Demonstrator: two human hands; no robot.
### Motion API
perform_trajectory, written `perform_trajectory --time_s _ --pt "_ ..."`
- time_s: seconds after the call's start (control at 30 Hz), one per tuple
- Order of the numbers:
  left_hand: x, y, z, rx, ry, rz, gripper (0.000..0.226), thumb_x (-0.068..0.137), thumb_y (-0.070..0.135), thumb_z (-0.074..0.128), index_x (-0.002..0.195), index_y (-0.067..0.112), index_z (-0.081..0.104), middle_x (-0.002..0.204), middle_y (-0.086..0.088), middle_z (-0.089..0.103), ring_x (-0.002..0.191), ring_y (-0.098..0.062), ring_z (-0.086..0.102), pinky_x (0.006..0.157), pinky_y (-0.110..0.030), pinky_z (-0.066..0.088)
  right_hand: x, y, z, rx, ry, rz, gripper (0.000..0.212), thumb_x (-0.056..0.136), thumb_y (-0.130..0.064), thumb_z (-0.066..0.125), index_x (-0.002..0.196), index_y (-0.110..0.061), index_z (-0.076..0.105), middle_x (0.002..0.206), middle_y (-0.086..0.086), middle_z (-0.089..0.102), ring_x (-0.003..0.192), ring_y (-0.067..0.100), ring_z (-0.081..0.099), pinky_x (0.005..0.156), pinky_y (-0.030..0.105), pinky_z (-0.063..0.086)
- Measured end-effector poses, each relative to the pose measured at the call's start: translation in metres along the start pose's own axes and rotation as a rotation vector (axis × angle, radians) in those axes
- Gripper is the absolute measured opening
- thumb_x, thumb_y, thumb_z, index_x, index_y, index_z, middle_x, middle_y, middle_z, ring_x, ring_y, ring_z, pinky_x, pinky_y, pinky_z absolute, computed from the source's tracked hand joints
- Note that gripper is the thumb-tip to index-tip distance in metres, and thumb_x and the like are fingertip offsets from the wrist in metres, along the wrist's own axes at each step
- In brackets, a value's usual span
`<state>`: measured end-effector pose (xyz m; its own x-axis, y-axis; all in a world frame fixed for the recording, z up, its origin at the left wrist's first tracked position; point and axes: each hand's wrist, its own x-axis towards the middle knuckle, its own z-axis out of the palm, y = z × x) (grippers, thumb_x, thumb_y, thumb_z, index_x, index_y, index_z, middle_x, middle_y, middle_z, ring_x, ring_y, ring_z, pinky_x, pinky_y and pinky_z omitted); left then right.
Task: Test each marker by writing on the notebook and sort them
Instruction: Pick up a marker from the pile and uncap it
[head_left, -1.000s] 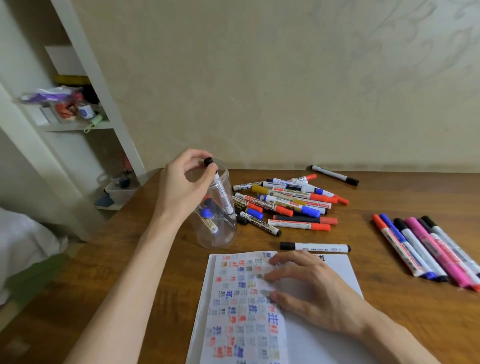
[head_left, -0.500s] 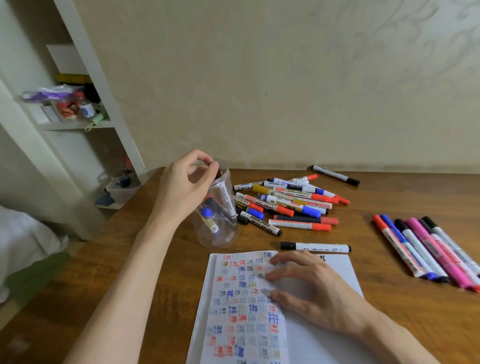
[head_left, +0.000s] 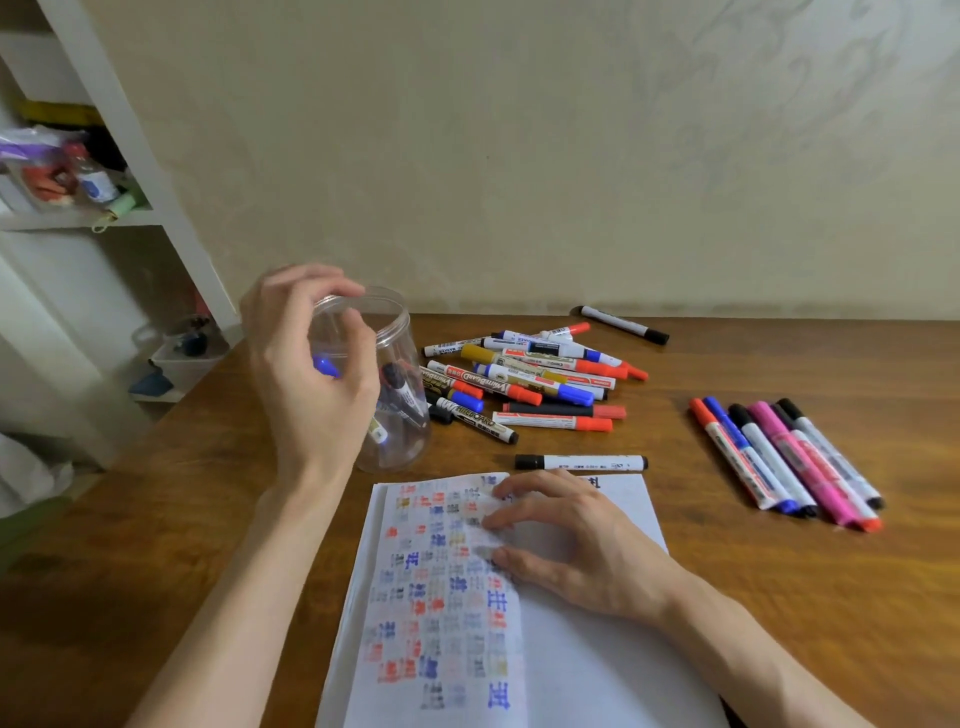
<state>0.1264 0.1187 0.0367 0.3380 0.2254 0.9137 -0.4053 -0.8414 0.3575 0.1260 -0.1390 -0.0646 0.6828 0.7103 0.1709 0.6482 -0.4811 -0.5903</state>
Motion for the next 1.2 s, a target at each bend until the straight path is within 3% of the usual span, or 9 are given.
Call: perform_trajectory --time_s 0.1,0.2,0.33,0.47,0.57,0.67,0.83,1.0,1.2 --pt "-0.018 0.032 0.009 -0.085 0.102 0.032 0.019 0.085 -0.015 0.057 0.097 -0.005 0.067 0.105 -0.015 0.060 0.104 -0.030 0.058 0.090 -0.032 0.046 0.000 -0.001 -0.002 0.005 -0.006 0.003 0.036 0.096 -0.062 0.064 0.126 -0.043 0.071 0.144 -0.025 0.051 0.135 -0.008 0.042 0.115 0.026 0.036" --pt "-0.035 0.056 0.023 -0.217 -0.021 -0.019 0.020 0.086 -0.014 0.053 0.098 -0.003 0.066 0.102 -0.007 0.062 0.086 -0.026 0.059 0.075 -0.027 0.045 -0.001 -0.002 -0.002 0.011 0.000 0.004 0.035 0.097 -0.058 0.067 0.126 -0.041 0.071 0.144 -0.022 0.052 0.134 -0.006 0.044 0.117 0.035 0.038" --pt "-0.051 0.065 0.049 -0.359 -0.348 -0.267 0.022 0.094 -0.003 0.054 0.107 0.011 0.064 0.099 0.003 0.068 0.092 -0.015 0.067 0.078 -0.024 0.052 0.001 0.000 0.000 0.024 0.047 0.000 0.034 0.096 -0.056 0.069 0.125 -0.039 0.073 0.143 -0.018 0.055 0.133 -0.002 0.047 0.116 0.036 0.040" --pt "-0.065 0.053 0.077 -0.053 -0.854 -0.359 0.029 0.097 0.009 0.065 0.119 0.027 0.063 0.112 0.016 0.068 0.101 -0.001 0.064 0.088 -0.024 0.054 0.002 0.000 0.000 0.037 0.108 -0.038 0.030 0.095 -0.048 0.074 0.119 -0.031 0.077 0.131 -0.015 0.064 0.121 0.000 0.056 0.105 0.025 0.045" --pt "-0.079 0.046 0.088 0.075 -1.050 -0.361 0.036 0.094 0.021 0.073 0.127 0.030 0.064 0.122 0.012 0.068 0.114 -0.009 0.061 0.093 -0.029 0.049 -0.003 0.006 -0.012 0.054 0.237 0.006 0.015 0.093 -0.033 0.076 0.106 -0.026 0.081 0.108 -0.014 0.074 0.100 0.003 0.063 0.085 0.021 0.049" --pt "-0.091 0.046 0.090 0.164 -1.021 -0.286 0.036 0.093 0.028 0.075 0.127 0.030 0.066 0.124 0.008 0.067 0.118 -0.015 0.058 0.095 -0.033 0.047 -0.010 0.015 -0.031 0.071 0.428 0.154 0.015 0.091 -0.034 0.068 0.095 -0.026 0.080 0.088 -0.013 0.073 0.082 0.005 0.065 0.067 0.015 0.045" --pt "-0.100 0.037 0.090 0.167 -0.971 -0.183 0.018 0.093 0.030 0.075 0.110 0.024 0.073 0.112 0.007 0.070 0.110 -0.015 0.058 0.093 -0.030 0.047 -0.014 0.035 -0.043 0.024 0.613 0.392 0.010 0.094 -0.029 0.071 0.097 -0.022 0.077 0.084 -0.011 0.071 0.077 0.006 0.064 0.063 0.023 0.054" --pt "-0.100 0.042 0.082 -0.073 -0.811 -0.357 0.014 0.097 0.022 0.068 0.110 0.024 0.066 0.106 0.013 0.067 0.096 0.000 0.061 0.074 -0.009 0.043 -0.013 0.037 -0.043 0.079 0.643 0.507 0.025 0.095 -0.048 0.072 0.094 -0.023 0.073 0.077 -0.010 0.068 0.067 0.004 0.062 0.055 0.016 0.045" --pt "-0.101 0.051 0.073 -0.322 -0.900 -0.274 0.025 0.094 0.020 0.072 0.118 0.020 0.064 0.108 0.011 0.074 0.098 -0.001 0.071 0.080 -0.022 0.061 -0.007 0.015 -0.041 0.774 0.578 0.564 0.050 0.092 -0.056 0.071 0.081 -0.007 0.075 0.069 0.007 0.069 0.059 0.014 0.057 0.059 0.028 0.046"
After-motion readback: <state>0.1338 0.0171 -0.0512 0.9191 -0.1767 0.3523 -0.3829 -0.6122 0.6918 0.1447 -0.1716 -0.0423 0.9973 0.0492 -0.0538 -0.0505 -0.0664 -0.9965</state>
